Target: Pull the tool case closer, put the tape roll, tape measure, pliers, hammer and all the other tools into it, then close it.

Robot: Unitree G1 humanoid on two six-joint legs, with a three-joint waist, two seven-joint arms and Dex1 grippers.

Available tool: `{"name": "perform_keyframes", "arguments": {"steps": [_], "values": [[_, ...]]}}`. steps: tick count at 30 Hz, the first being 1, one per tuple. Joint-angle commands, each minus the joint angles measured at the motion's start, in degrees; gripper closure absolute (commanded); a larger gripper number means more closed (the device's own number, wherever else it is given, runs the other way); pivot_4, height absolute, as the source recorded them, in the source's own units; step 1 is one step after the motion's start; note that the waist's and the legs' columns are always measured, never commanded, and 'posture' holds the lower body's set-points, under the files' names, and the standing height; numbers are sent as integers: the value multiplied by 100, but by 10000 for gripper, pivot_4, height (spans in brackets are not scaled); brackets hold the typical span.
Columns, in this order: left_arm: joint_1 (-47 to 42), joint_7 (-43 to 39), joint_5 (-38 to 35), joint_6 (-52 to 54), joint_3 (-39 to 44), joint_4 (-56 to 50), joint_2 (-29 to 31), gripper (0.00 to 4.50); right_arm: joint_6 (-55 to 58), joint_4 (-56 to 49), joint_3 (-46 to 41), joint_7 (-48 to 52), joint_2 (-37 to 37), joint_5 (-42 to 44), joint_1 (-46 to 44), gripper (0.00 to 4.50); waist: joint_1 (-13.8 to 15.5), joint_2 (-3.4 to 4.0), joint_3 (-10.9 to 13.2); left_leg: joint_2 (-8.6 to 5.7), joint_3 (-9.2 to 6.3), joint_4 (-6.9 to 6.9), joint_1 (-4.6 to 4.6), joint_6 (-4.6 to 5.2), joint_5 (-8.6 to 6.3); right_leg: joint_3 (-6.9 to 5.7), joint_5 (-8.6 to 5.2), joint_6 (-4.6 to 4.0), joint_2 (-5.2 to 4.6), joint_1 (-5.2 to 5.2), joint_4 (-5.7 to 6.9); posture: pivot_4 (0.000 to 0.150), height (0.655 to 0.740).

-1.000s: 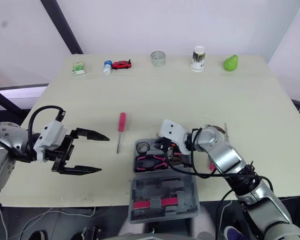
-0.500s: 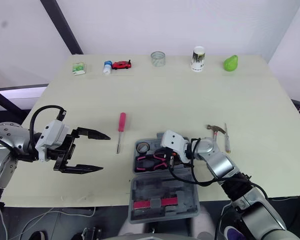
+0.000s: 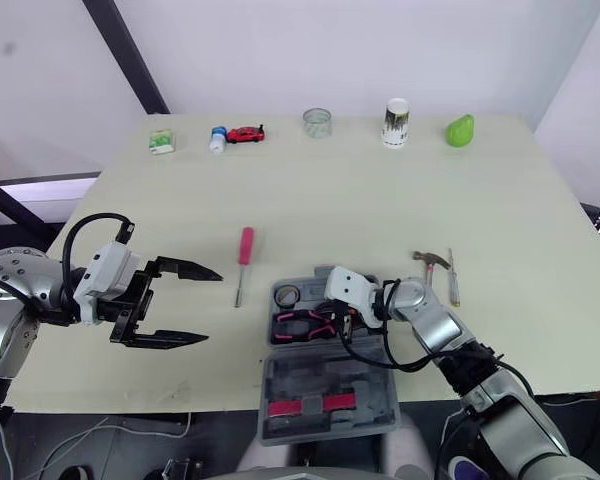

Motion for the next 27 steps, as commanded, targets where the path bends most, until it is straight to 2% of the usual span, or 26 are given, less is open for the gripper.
{"name": "perform_keyframes", "arguments": {"steps": [1, 5, 8, 10, 13, 16, 18, 27], "values": [[11, -66, -5, -82, 49, -12, -39, 0, 319, 1066, 456, -145, -201, -712, 361, 43900, 5, 13, -33, 0, -1, 0, 3, 0, 0, 0, -1, -1, 0, 3, 0, 1500, 7400], [124, 194, 77, -63, 136, -14, -115, 0, 89, 949, 222, -413, -18, -591, 406, 43900, 4, 8, -78, 1, -1, 0, 27, 0, 0, 1, -3, -5, -1, 25, -1, 1500, 7400], [483, 648, 17, 120, 402, -226, -271, 0, 12, 253, -216, -622, 100, -261, 503, 43900, -4, 5, -78, 5, 10, -28, 95, 0, -1, 18, -13, -20, -2, 77, -9, 1500, 7400], [697, 867, 29, -40, 507, -303, -500, 0, -76, -239, -528, -782, 175, -72, 569, 43900, -4, 1, -75, 6, 11, -32, 94, -1, -1, 21, -13, -20, -2, 73, -9, 1500, 7400], [864, 1133, 32, -16, 605, -423, -689, 0, -116, -889, -837, -708, 173, 256, 706, 43900, 9, 17, -38, 5, 11, -33, 79, -1, 0, 22, -12, -19, -9, 67, -10, 1500, 7400], [923, 1409, -133, 446, 650, -449, -724, 0, -80, -1570, -1259, -654, 82, 673, 929, 43900, -2, 15, -36, 4, 9, -32, 10, -4, 1, 22, 1, -2, -9, -6, 0, 1500, 7400], [920, 1722, 48, 482, 640, -437, -799, 0, -56, -1894, -1477, -635, -18, 856, 1091, 43900, -2, 22, -32, 4, 4, -29, -31, -6, 3, 20, 3, -1, -7, -46, 2, 1500, 7400], [1613, 2226, 45, 291, 1039, -343, -1264, 0, -417, -2766, -3069, -610, -751, 1763, 2567, 43900, 5, 17, -7, 2, 13, -42, -39, -2, 0, 21, 1, 0, -18, -49, -24, 1500, 7400]]}}
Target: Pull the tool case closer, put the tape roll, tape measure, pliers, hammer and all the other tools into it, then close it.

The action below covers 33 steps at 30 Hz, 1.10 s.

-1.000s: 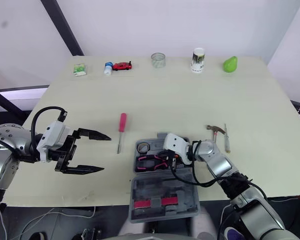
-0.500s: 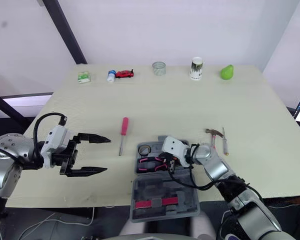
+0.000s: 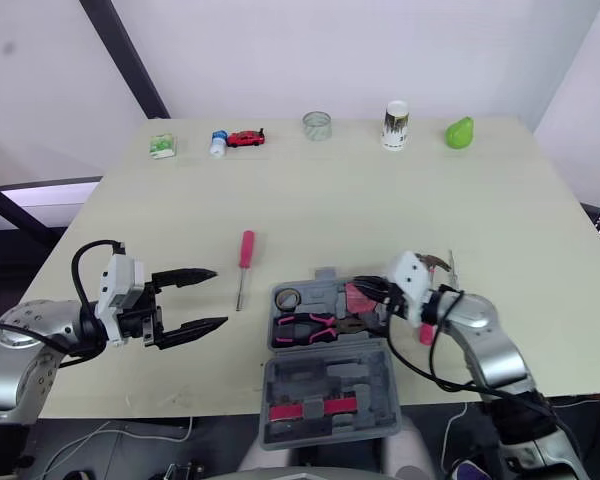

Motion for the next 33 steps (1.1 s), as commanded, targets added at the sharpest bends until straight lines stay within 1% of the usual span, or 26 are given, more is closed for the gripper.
{"name": "perform_keyframes", "arguments": {"steps": [1, 3, 6, 8, 9, 10, 11, 13, 14, 15, 17, 18, 19, 22, 24, 25, 29, 31, 33], "values": [[266, 224, -39, -142, 384, 5, -163, 0, -404, -338, -633, -18, -210, 270, 492, 43900, 1, 1, 3, 1, -1, -4, 0, 0, 0, -1, 0, 0, 0, 0, 0, 1500, 7400], [420, 323, -28, -178, 498, 36, -264, 0, -609, -343, -882, -14, -303, 315, 795, 43900, -5, -2, 5, 1, 0, -7, 5, 0, 0, 1, 0, -1, 1, 1, 5, 1500, 7400], [930, 480, 87, -426, 835, 422, -487, 0, -1012, -223, -1784, 81, -471, 600, 1742, 43900, 5, -1, 5, 1, 1, -9, 10, 0, 0, 2, -1, -1, 1, 3, 7, 1500, 7400], [1146, 583, 245, -699, 985, 755, -595, 0, -1243, -32, -2249, 315, -479, 935, 2242, 43900, 22, -1, 5, 1, 5, -15, 11, 0, 0, 5, -2, -1, -1, 4, 1, 1500, 7400], [1220, 610, 310, -846, 1046, 952, -633, 0, -1371, 109, -2458, 356, -467, 1015, 2444, 41643, 21, -3, 6, 0, 7, -20, 11, 0, 0, 4, -2, 0, 0, 6, -9, 1500, 7400], [1297, 630, 313, -942, 1139, 1136, -677, 0, -1562, 309, -2714, 423, -466, 1081, 2656, 38278, 16, -15, 15, 0, 8, -20, 11, 0, 0, 4, -2, 0, 0, 7, -11, 1500, 7400], [1352, 631, 308, -1017, 1205, 1262, -713, 0, -1715, 448, -2885, 470, -466, 1112, 2803, 36585, 14, -21, 18, 1, 8, -20, 15, 0, 0, 5, -2, -1, 0, 10, -10, 1500, 7400], [1464, 605, 264, -1096, 1317, 1421, -732, 0, -1903, 764, -3217, 544, -468, 1254, 3009, 26842, 13, -26, 18, 2, 11, -18, 25, 0, 0, 10, -13, -19, 0, 19, -11, 1500, 7400], [1519, 551, 270, -1187, 1363, 1571, -728, 0, -1969, 933, -3357, 598, -486, 1311, 3097, 20669, 12, -28, 18, 3, 12, -18, 29, 0, 0, 12, -14, -20, -2, 23, -11, 1500, 7400], [1597, 501, 276, -1258, 1413, 1692, -718, 0, -2026, 1119, -3506, 645, -505, 1374, 3180, 15739, 11, -28, 19, 4, 12, -18, 30, 0, 0, 15, -14, -21, -4, 23, -11, 1500, 7400], [1717, 411, 292, -1396, 1481, 1903, -700, 0, -2138, 1415, -3670, 763, -552, 1421, 3293, 7389, 4, -27, 19, 5, 12, -19, 31, 0, 0, 21, -15, -21, -25, 23, -11, 1500, 7400], [1751, 367, 290, -1453, 1497, 1971, -691, 0, -2182, 1508, -3705, 812, -562, 1431, 3323, 2220, 0, -27, 19, 5, 13, -19, 31, 0, 0, 24, -15, -22, -35, 23, -11, 1500, 7400], [1768, 323, 289, -1505, 1509, 2036, -685, 0, -2222, 1589, -3731, 850, -568, 1434, 3338, 655, 0, -27, 19, 5, 13, -19, 31, 0, 0, 24, -17, -25, -38, 22, -11, 1500, 7400], [1747, 166, 298, -1726, 1528, 2336, -661, 0, -2341, 1795, -3770, 887, -591, 1382, 3363, 655, 4, -26, 19, 5, 13, -20, 31, 0, 0, 24, -18, -27, -42, 21, -10, 1500, 7400], [1703, 84, 301, -1842, 1527, 2479, -632, 0, -2307, 1756, -3717, 857, -612, 1331, 3393, 655, 7, -26, 19, 5, 13, -20, 30, 0, 0, 24, -18, -27, -45, 22, -10, 1500, 7400], [1663, 51, 311, -1916, 1503, 2475, -620, 0, -2168, 1597, -3606, 839, -641, 1304, 3411, 655, 8, -26, 19, 5, 13, -20, 30, 0, 0, 23, -18, -27, -47, 21, -11, 1500, 7400], [1745, -269, 158, -1604, 1308, 2141, -533, 0, -1843, 820, -3138, 690, -706, 1074, 3452, 655, 9, -26, 19, 6, 10, -20, 29, 0, 0, 21, -18, -27, -56, 21, -10, 1500, 7400], [1786, -516, 275, -1720, 1131, 2065, -454, 0, -1685, 382, -2846, 561, -787, 823, 3437, 655, 6, -26, 19, 6, 9, -20, 28, 0, 0, 20, -18, -28, -60, 20, -9, 1500, 7400], [1729, -659, 324, -1723, 988, 2011, -383, 0, -1469, -17, -2594, 543, -885, 779, 3360, 655, 8, -22, 19, 5, 10, -24, 26, -1, -1, 19, -19, -30, -70, 17, -10, 1500, 7400]]}}
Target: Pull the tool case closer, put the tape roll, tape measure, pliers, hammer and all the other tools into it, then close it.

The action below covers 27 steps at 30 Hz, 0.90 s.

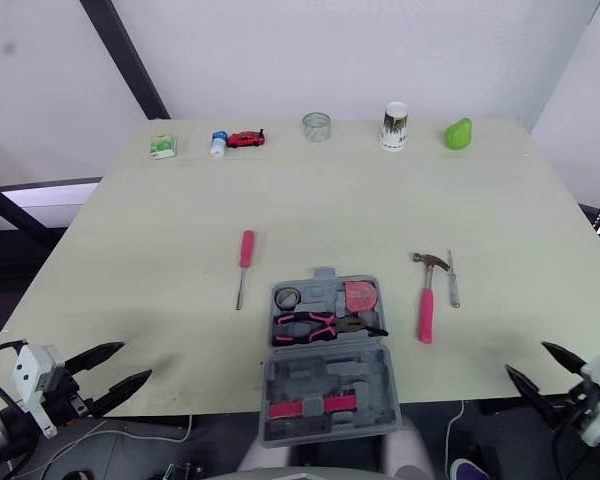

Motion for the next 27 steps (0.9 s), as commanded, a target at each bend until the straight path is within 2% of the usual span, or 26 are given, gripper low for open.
{"name": "perform_keyframes", "arguments": {"steps": [1, 3, 5, 8, 10, 12, 14, 16, 27], "values": [[-65, -304, 93, -92, -213, -206, 185, 0, 441, -869, 365, -141, -224, -92, -174, 655, 5, 1, 0, -1, 0, 0, -1, 0, 0, -2, 0, 0, -3, -1, 0, 1500, 7400], [-193, -400, 162, -141, -380, -261, 242, 0, 701, -1147, 553, -117, -295, 28, -334, 655, 7, 0, 0, -1, -2, 0, -3, 0, 0, -4, 0, -1, -6, -1, -1, 1500, 7400], [-337, -462, 224, -126, -570, -390, 270, 5155, 870, -1312, 791, -58, -352, 44, -538, 0, 17, -1, 0, -3, -2, 0, -3, 0, 0, -5, 0, -1, -9, -1, -1, 1500, 7400], [-564, -503, 328, -50, -892, -592, 279, 16829, 1006, -1397, 1228, 186, -501, -46, -787, 8038, 39, -1, 0, -4, -5, 0, -5, 0, 0, -9, 1, -1, -12, -1, -1, 1500, 7400], [-750, -561, 369, 58, -1124, -661, 297, 26772, 999, -1272, 1522, 271, -572, -213, -1028, 18252, 45, -1, 0, -4, -8, 0, -8, 0, 0, -13, 1, -1, -12, -1, -3, 1500, 7400], [-947, -651, 440, 59, -1332, -634, 340, 34009, 939, -1102, 1778, 359, -634, -396, -1234, 25590, 40, -1, 1, -5, -8, 0, -10, 0, 0, -15, 1, -1, -12, -1, -3, 1500, 7400], [-1133, -734, 483, 99, -1544, -626, 359, 44238, 977, -965, 2007, 400, -644, -511, -1466, 36516, 38, -1, 1, -6, -9, 0, -9, 1, 0, -18, 1, 0, -11, -1, -3, 1500, 7400], [-1310, -831, 523, 160, -1775, -629, 355, 45000, 1047, -817, 2249, 382, -612, -646, -1785, 44265, 25, 0, 2, -8, -9, 0, -9, 1, 1, -19, 2, 0, -9, -1, -2, 1500, 7400], [-2025, -859, 1029, -80, -2682, -80, 86, 45000, 635, -10, 3249, 169, -503, -1700, -2507, 44265, 45, 1, 3, -14, -15, 6, -11, 2, 1, -57, 13, 22, 43, 1, 4, 1500, 7400]]}}
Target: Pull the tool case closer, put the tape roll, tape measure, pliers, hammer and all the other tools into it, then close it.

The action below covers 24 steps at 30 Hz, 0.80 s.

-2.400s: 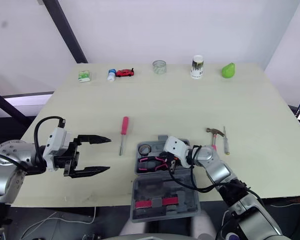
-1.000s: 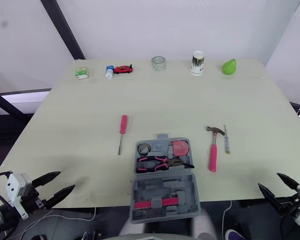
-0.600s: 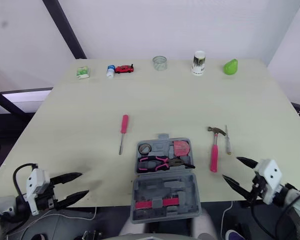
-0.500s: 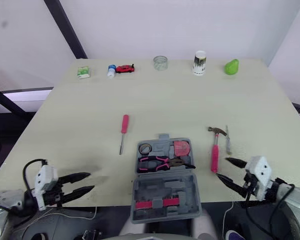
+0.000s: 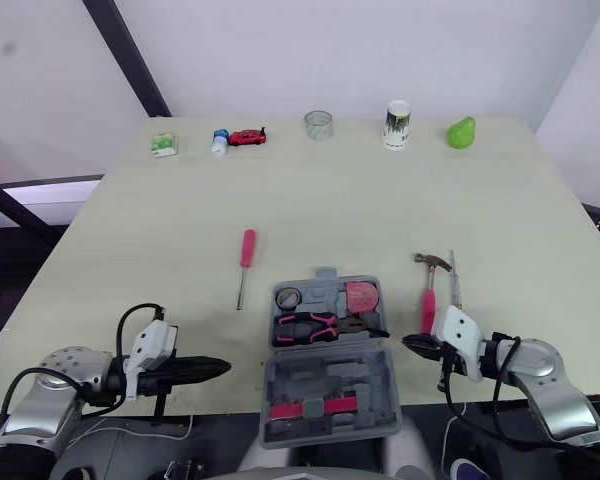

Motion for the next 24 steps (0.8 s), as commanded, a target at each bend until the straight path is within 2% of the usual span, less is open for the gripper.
{"name": "perform_keyframes", "arguments": {"steps": [1, 7, 24], "values": [[-219, 79, 146, -141, -176, 171, -144, 45000, -257, 94, 140, -149, 91, -246, -85, 44265, 9, -1, 0, 0, 1, 3, -1, 0, 0, 1, 0, 1, 2, 0, 1, 1500, 7400], [-402, 94, 208, -228, -301, 371, -276, 45000, -227, 248, 438, -304, 236, -563, -313, 44265, -41, -1, 1, 4, 0, 3, 0, 0, 0, 6, 0, 1, 12, -2, 6, 1500, 7400], [-769, 296, 609, -546, -584, 818, -456, 45000, -184, 347, 652, -320, 466, -650, -652, 44265, -37, -1, 1, 5, -2, 6, 1, 0, 0, 10, 1, 1, 18, -1, 13, 1500, 7400]]}}
